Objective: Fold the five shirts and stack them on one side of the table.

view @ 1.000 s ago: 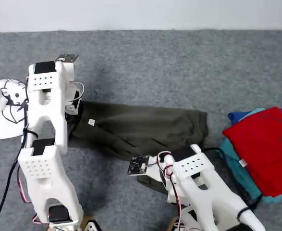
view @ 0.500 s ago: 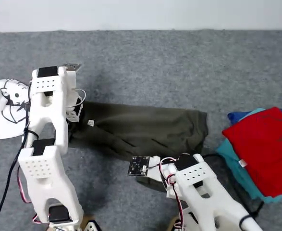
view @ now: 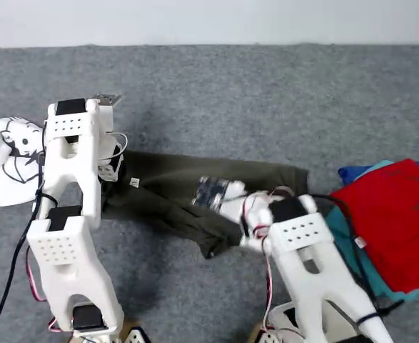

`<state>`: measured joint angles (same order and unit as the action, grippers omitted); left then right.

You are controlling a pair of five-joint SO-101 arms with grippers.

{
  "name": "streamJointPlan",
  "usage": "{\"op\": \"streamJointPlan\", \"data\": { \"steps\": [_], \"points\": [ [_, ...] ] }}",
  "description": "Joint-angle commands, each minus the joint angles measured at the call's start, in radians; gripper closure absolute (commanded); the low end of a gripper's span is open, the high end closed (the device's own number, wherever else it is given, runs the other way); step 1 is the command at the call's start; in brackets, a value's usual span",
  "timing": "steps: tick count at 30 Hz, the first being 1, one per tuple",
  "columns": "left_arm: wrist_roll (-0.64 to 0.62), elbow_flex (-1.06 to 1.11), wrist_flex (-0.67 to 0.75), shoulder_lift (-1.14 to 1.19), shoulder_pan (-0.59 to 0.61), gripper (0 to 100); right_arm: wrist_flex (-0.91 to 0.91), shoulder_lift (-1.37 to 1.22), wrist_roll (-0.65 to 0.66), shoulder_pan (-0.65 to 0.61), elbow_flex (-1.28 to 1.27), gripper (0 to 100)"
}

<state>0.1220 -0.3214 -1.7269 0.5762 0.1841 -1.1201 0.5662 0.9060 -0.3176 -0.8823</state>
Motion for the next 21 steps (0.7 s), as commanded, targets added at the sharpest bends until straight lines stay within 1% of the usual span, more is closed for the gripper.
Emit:
{"op": "streamJointPlan", "data": {
  "steps": [1,3,6,8,10,12,16,21],
  "points": [
    [0.002,-0.004,0.005,-0.063,-0.003,88,-0.024,0.008,-0.008,0.073,0.061,98.8],
    [0.002,-0.004,0.005,-0.063,-0.003,88,-0.107,0.008,-0.011,0.071,0.052,98.7],
    [0.002,-0.004,0.005,-0.063,-0.003,88,-0.249,0.018,-0.012,0.030,0.018,96.7],
    [0.002,-0.004,0.005,-0.063,-0.003,88,-0.328,0.018,-0.014,-0.002,-0.017,90.7],
    [0.002,-0.004,0.005,-0.063,-0.003,88,-0.364,0.018,-0.043,-0.028,-0.055,84.3],
    [0.002,-0.004,0.005,-0.063,-0.003,88,-0.360,0.018,-0.078,-0.035,-0.072,81.1],
    [0.002,-0.004,0.005,-0.063,-0.003,88,-0.331,0.019,-0.107,-0.025,-0.034,81.0],
    [0.002,-0.004,0.005,-0.063,-0.003,88,-0.211,0.008,-0.149,0.042,0.049,80.9]
  ]
}}
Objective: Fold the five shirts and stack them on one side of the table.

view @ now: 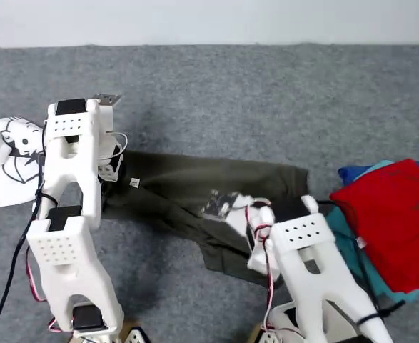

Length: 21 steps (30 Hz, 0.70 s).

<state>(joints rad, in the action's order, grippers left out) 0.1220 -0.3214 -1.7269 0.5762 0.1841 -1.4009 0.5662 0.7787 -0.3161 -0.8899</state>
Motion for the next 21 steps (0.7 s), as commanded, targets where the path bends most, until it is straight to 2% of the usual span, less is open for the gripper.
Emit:
{"op": "streamJointPlan", "data": {
  "steps": [1,5,16,21],
  "points": [
    [0.002,-0.004,0.005,-0.063,-0.003,88,0.107,0.005,-0.021,0.053,0.057,80.9],
    [0.002,-0.004,0.005,-0.061,-0.005,88,0.202,-0.033,-0.025,0.068,0.038,80.9],
    [0.002,-0.002,0.005,-0.061,-0.005,88,0.400,-0.357,-0.066,0.101,0.038,81.1],
    [0.002,-0.002,0.005,-0.061,-0.005,88,0.427,-0.424,-0.063,0.128,0.037,81.2]
  ]
}}
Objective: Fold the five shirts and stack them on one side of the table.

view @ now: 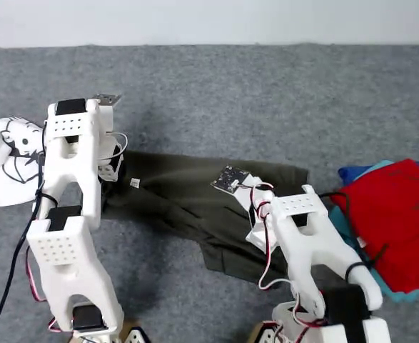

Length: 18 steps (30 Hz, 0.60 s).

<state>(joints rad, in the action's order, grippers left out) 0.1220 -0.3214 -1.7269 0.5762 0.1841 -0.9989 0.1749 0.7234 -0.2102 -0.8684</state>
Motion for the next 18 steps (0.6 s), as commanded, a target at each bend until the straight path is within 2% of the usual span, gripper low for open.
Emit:
{"op": "streamJointPlan", "data": {
  "steps": [1,6,8,18],
  "points": [
    [0.002,-0.002,0.005,-0.061,-0.005,88,0.025,-0.044,-0.006,0.022,0.015,81.8],
    [0.002,-0.002,0.005,-0.061,-0.005,88,0.024,-0.058,0.077,0.021,0.017,99.8],
    [0.002,-0.002,0.005,-0.061,-0.005,88,0.016,-0.036,0.080,0.025,0.020,97.0],
    [0.000,-0.015,-0.005,-0.123,-0.008,89,-0.188,0.274,0.077,0.024,0.181,98.8]
  ]
}}
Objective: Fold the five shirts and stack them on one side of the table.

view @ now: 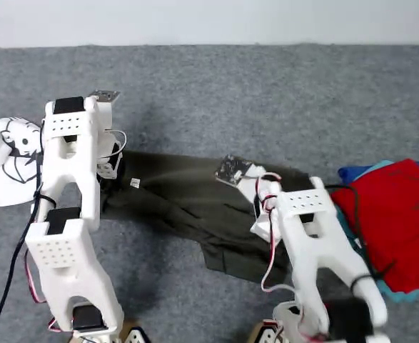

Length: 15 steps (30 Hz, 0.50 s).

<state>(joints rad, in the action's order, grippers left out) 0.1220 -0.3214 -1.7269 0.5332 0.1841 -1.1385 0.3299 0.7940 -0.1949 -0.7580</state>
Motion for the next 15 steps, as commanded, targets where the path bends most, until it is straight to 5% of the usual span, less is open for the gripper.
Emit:
{"op": "streamJointPlan", "data": {
  "steps": [1,15],
  "points": [
    [0.000,-0.015,-0.009,-0.092,-0.009,89,-0.062,0.154,0.006,0.008,0.083,98.8],
    [0.000,-0.021,0.023,-0.081,-0.012,80,-0.151,0.326,0.006,0.002,0.074,98.8]
  ]
}}
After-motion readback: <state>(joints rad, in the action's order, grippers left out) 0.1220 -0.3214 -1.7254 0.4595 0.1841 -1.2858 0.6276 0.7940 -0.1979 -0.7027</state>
